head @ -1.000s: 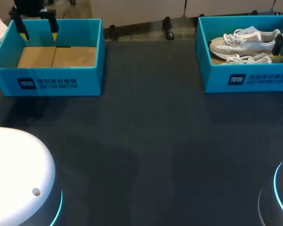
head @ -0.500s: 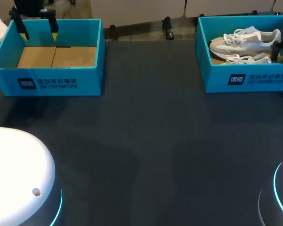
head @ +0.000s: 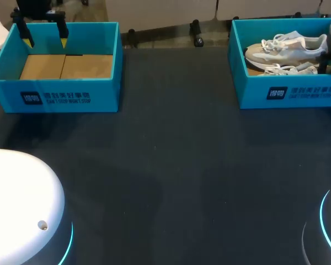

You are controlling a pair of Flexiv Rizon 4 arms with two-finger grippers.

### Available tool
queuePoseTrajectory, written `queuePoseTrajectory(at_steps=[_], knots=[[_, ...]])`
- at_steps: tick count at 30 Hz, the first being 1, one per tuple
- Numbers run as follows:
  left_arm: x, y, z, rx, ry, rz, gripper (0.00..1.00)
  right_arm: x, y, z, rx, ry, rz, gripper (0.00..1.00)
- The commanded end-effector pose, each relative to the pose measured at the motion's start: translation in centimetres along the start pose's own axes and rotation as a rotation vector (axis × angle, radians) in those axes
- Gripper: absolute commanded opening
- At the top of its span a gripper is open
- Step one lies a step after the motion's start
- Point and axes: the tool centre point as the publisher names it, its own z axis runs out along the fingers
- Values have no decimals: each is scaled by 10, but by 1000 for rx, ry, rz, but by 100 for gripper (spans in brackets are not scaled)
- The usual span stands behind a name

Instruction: Take the shoe out of the shoebox, open the shoe tongue, remove and reinsert the insole, then place the shoe into the shoebox

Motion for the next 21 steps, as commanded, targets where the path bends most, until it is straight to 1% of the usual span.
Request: queuePoseTrajectory(at_steps=[1,2,3,4,5,9,12,17,21], knots=[[0,0,0,0,0,0,100,2,5,2,9,-8,1,43],[0,0,0,0,0,0,100,2,5,3,11,-14,3,38],[0,0,0,0,0,0,100,2,5,3,13,-15,6,25],[0,0,0,0,0,0,100,2,5,3,14,-18,8,7],[0,0,0,0,0,0,100,1,5,3,16,-20,11,0],[0,0,0,0,0,0,100,0,3,3,25,-10,21,0],[0,0,0,0,0,0,100,-3,1,2,28,-22,28,0],[0,0,0,0,0,0,100,-8,0,-11,31,-27,49,0],[0,0,0,0,0,0,100,-9,1,-26,34,-36,57,0]])
